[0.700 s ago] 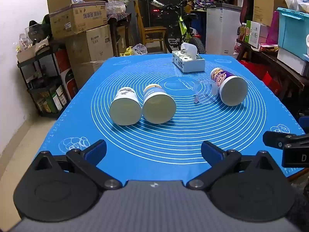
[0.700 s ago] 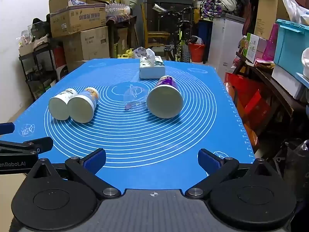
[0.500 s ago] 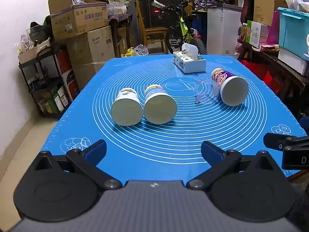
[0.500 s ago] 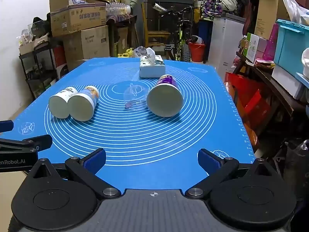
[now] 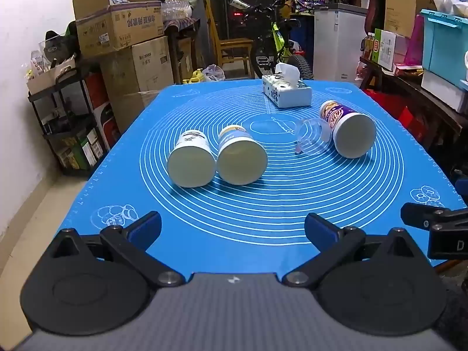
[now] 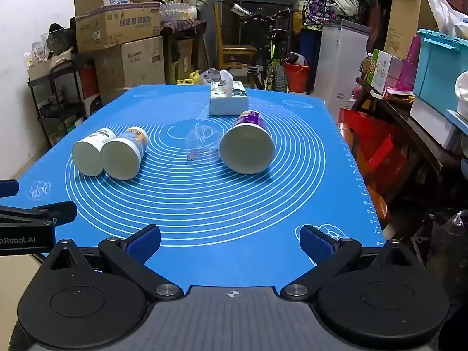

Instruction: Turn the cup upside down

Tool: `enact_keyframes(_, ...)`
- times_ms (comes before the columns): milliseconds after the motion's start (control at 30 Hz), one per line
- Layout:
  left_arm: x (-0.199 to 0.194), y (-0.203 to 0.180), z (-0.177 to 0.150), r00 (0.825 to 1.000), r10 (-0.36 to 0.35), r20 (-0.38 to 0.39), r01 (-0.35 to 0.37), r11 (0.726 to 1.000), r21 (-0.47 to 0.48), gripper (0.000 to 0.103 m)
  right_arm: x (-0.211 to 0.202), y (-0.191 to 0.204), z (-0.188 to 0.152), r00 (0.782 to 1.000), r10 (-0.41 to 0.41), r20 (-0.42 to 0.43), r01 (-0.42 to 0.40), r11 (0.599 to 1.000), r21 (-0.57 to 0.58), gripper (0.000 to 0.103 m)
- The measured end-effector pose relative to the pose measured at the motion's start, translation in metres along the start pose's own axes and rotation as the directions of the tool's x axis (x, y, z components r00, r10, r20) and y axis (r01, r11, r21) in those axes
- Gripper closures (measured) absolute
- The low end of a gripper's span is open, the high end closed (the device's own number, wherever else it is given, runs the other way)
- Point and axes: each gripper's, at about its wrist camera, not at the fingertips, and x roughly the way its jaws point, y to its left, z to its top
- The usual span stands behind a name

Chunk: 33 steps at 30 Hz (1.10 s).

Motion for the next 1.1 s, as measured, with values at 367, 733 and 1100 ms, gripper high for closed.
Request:
enact_keyframes(367, 0.0009, -0.0022, -0.0016, 1.0, 0.003, -0.004, -0.003, 1.0, 0.019, 0.0, 0.0013, 0.0012, -0.0003, 1.0, 0.0, -0.007, 0.0, 1.0, -0.01, 0.002)
enact_keyframes(733, 0.0007, -0.0044, -0.0016, 1.0, -0.002, -0.009, 0.002, 1.0, 0.028, 0.0, 0.001, 0.0013, -0.0009, 1.0, -0.002, -0.009, 0.002, 1.0, -0.013, 0.002)
enact_keyframes(1100, 0.0022, -0.0082, -0.0026, 1.0, 0.002, -0.014, -0.001, 0.999, 0.046, 0.0, 0.0008, 0.0007, -0.0018, 1.0, -0.005, -0.007, 0.005, 1.0, -0.017, 0.002)
